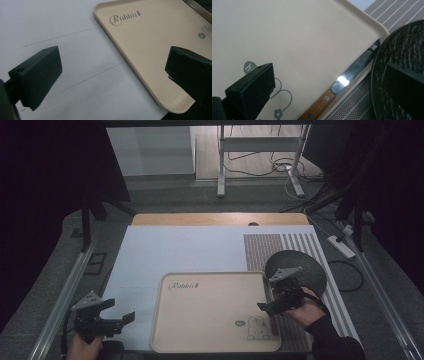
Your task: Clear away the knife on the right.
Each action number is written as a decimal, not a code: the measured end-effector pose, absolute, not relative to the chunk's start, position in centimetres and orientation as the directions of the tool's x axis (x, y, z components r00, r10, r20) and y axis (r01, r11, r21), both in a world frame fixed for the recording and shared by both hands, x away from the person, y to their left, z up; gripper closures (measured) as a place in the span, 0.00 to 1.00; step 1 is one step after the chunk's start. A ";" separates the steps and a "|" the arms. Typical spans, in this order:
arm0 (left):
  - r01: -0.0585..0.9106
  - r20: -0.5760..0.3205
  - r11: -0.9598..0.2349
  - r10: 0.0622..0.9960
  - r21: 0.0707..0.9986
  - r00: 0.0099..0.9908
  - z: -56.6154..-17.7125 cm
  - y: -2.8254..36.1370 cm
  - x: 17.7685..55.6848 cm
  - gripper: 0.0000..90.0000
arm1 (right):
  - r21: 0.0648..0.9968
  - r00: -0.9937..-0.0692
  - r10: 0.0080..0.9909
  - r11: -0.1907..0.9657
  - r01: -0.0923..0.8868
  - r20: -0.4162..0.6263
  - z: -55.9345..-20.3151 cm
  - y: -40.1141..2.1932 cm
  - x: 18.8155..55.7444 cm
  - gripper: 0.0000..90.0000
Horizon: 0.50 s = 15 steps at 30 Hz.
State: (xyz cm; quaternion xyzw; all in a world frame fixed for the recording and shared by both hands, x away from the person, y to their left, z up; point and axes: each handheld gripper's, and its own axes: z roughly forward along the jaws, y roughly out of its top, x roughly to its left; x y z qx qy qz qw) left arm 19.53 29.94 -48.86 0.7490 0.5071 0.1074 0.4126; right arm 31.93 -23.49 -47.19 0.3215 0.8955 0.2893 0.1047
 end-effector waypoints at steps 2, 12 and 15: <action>0.671 -0.257 -0.146 0.848 0.727 0.463 -48.9 29.9 19.5 0.01 | 0.591 -0.766 0.642 0.619 0.517 -0.002 -47.1 -23.6 31.8 0.00; 0.671 -0.257 -0.145 0.849 0.727 0.461 -48.9 29.9 19.5 0.01 | 0.588 -0.752 0.659 0.613 0.528 -0.012 -47.1 -24.4 31.4 0.00; 0.671 -0.256 -0.145 0.849 0.727 0.461 -48.9 29.9 19.4 0.01 | 0.603 -0.735 0.678 0.592 0.535 -0.014 -46.9 -24.7 31.2 0.00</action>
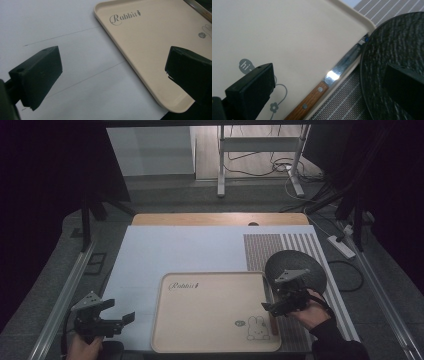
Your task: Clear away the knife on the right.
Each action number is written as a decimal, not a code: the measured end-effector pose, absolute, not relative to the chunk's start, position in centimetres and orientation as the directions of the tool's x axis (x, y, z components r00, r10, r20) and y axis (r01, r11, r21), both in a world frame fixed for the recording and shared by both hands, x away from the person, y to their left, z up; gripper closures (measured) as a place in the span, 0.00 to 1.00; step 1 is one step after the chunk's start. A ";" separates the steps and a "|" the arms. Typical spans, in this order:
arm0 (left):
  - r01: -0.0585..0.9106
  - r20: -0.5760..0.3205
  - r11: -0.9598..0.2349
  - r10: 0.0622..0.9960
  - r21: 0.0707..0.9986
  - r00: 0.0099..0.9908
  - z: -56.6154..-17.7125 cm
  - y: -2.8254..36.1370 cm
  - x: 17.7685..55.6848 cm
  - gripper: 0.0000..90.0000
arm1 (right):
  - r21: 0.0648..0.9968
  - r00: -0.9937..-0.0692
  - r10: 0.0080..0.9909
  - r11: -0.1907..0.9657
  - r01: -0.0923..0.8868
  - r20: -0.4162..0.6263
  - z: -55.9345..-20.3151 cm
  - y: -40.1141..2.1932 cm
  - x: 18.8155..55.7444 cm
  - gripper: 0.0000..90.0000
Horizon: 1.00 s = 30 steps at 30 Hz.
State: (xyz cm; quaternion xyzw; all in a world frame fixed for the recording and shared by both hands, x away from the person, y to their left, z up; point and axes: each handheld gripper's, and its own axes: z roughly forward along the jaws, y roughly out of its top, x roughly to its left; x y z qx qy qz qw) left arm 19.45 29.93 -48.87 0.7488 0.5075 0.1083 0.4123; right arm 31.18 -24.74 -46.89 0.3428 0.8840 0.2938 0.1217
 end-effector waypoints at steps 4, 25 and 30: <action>0.670 -0.251 -0.153 0.848 0.726 0.466 -48.9 29.9 19.4 0.01 | 0.618 -0.720 0.694 0.572 0.539 -0.014 -46.7 -25.4 30.8 0.00; 0.671 -0.258 -0.144 0.849 0.727 0.461 -48.9 30.0 19.4 0.01 | 0.658 -0.655 0.756 0.498 0.564 -0.011 -46.1 -28.3 28.8 0.00; 0.670 -0.261 -0.140 0.848 0.729 0.461 -48.9 30.0 19.4 0.01 | 0.666 -0.643 0.766 0.484 0.568 -0.009 -46.1 -28.8 28.4 0.00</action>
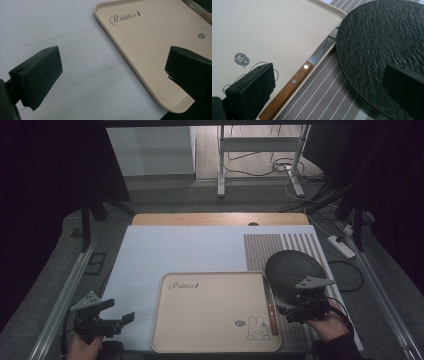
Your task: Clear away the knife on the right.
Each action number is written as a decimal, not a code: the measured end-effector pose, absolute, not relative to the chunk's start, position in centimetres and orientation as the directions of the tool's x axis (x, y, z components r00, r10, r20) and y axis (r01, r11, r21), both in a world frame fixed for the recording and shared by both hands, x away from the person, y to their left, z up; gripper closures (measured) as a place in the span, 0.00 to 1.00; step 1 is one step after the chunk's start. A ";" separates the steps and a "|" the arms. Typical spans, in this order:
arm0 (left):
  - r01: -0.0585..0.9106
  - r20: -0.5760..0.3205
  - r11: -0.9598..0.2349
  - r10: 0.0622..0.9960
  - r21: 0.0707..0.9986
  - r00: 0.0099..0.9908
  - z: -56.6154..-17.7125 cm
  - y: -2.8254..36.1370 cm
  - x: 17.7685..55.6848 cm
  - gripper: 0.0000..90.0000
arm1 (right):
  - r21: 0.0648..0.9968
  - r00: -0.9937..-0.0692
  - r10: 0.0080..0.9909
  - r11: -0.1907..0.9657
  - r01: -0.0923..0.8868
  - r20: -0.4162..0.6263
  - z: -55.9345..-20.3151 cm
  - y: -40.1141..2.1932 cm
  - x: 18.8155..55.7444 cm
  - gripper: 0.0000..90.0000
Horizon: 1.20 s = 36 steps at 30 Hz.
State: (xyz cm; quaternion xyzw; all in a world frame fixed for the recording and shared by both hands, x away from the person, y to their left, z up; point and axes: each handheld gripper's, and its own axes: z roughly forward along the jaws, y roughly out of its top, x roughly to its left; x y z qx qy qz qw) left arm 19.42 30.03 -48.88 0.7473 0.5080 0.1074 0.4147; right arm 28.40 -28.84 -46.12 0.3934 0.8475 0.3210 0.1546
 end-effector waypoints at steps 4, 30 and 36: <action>0.670 -0.262 -0.138 0.848 0.729 0.460 -48.9 30.1 19.4 0.01 | 0.674 -0.625 0.780 0.464 0.574 -0.005 -46.1 -29.4 28.0 0.00; 0.667 -0.259 -0.142 0.847 0.731 0.464 -48.9 30.0 19.4 0.00 | 0.711 -0.523 0.851 0.345 0.612 0.037 -46.0 -32.5 25.6 0.00; 0.668 -0.258 -0.143 0.848 0.730 0.463 -48.9 30.0 19.4 0.00 | 0.719 -0.513 0.857 0.326 0.614 0.050 -45.8 -33.0 24.9 0.00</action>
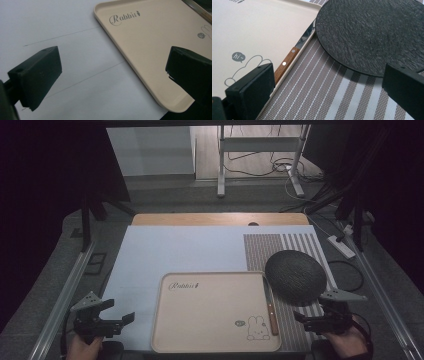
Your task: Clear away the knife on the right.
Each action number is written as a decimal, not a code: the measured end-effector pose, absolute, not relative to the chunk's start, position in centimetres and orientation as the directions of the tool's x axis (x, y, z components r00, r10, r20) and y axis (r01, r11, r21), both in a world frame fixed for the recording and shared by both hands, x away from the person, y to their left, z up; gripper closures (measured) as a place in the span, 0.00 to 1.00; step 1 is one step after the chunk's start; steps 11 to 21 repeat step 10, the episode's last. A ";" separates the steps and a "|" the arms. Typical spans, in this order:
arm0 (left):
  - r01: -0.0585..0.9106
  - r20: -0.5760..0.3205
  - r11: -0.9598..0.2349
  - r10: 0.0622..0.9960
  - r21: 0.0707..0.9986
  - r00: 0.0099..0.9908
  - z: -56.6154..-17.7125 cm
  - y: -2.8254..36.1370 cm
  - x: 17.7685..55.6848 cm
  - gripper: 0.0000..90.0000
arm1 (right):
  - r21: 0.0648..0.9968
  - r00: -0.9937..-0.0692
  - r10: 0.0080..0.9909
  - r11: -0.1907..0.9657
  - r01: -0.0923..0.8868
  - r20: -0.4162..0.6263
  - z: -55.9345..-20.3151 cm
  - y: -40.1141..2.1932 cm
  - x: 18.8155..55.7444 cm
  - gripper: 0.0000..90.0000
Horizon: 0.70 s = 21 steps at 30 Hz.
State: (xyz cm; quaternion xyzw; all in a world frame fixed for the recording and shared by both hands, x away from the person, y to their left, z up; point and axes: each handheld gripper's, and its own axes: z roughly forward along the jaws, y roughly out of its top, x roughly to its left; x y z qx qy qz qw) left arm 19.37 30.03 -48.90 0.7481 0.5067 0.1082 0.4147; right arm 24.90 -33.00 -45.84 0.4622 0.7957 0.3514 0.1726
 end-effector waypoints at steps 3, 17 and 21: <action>0.669 -0.257 -0.144 0.848 0.729 0.463 -48.9 30.0 19.4 0.01 | 0.719 -0.507 0.860 0.320 0.617 0.052 -45.8 -33.2 24.6 0.00; 0.668 -0.255 -0.147 0.848 0.730 0.465 -48.9 29.9 19.4 0.01 | 0.711 -0.507 0.861 0.328 0.623 0.047 -45.9 -33.2 24.7 0.00; 0.668 -0.255 -0.147 0.848 0.730 0.465 -48.9 29.9 19.4 0.01 | 0.711 -0.507 0.861 0.328 0.623 0.047 -45.9 -33.2 24.7 0.00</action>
